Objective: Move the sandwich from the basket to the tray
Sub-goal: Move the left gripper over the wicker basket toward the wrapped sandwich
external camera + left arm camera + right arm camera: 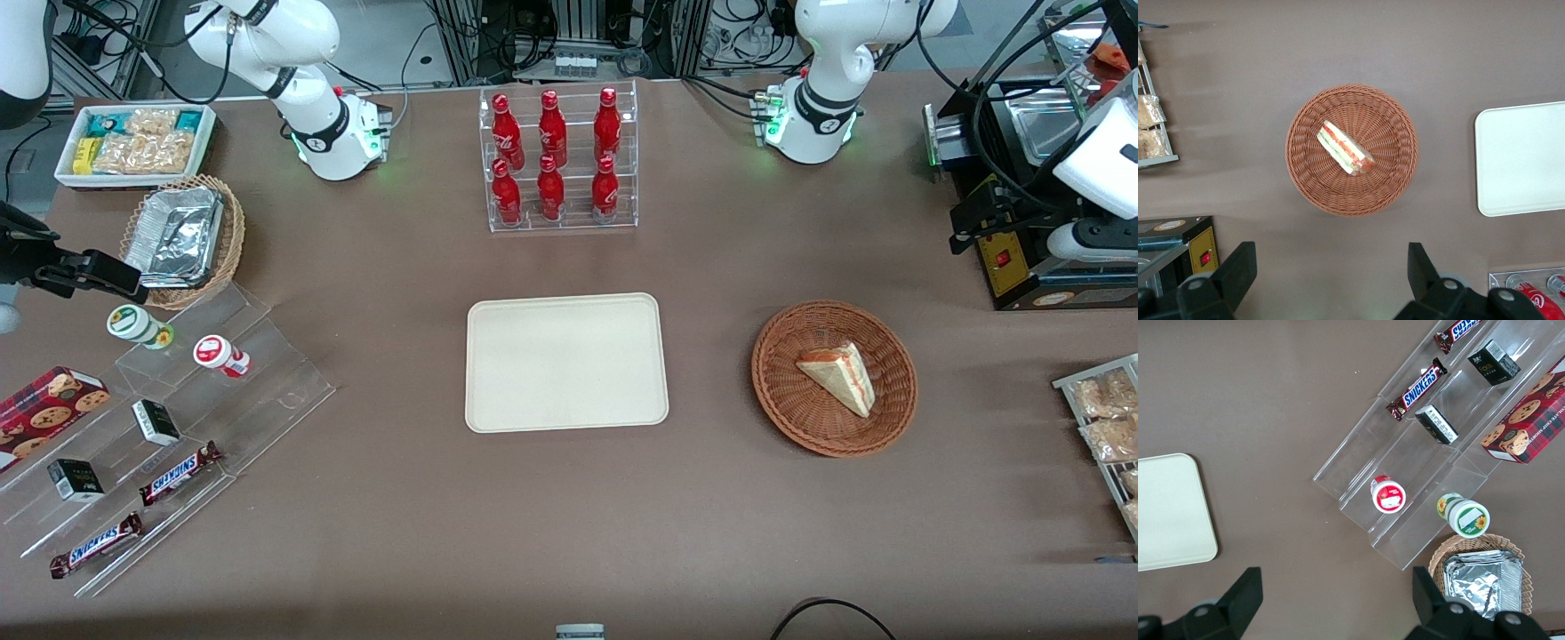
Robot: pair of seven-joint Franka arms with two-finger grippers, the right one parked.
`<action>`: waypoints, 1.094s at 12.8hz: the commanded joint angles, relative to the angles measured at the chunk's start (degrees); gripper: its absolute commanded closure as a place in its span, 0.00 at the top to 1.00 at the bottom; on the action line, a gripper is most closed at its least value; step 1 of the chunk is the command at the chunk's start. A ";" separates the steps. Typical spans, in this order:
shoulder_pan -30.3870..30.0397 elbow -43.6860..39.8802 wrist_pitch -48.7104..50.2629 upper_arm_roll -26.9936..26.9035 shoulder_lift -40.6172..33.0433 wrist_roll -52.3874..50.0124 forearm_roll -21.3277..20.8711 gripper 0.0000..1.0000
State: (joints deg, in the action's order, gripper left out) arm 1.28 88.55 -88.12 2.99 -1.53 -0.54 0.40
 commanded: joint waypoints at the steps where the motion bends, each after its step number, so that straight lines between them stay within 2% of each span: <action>1: 0.65 0.56 -1.00 -0.62 0.03 0.71 -0.93 1.00; 5: 0.65 0.74 -3.55 -0.53 4.59 -4.63 -0.84 1.00; 8: 1.35 2.40 -8.37 -0.36 8.20 -5.00 -1.02 1.00; 11: 1.27 11.69 -18.37 -0.44 7.60 -5.26 -1.63 1.00; 14: 1.09 20.13 -28.04 -0.44 7.59 -13.13 -1.63 1.00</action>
State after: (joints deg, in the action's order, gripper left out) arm 2.04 102.77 -110.71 2.80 7.92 -8.46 -0.27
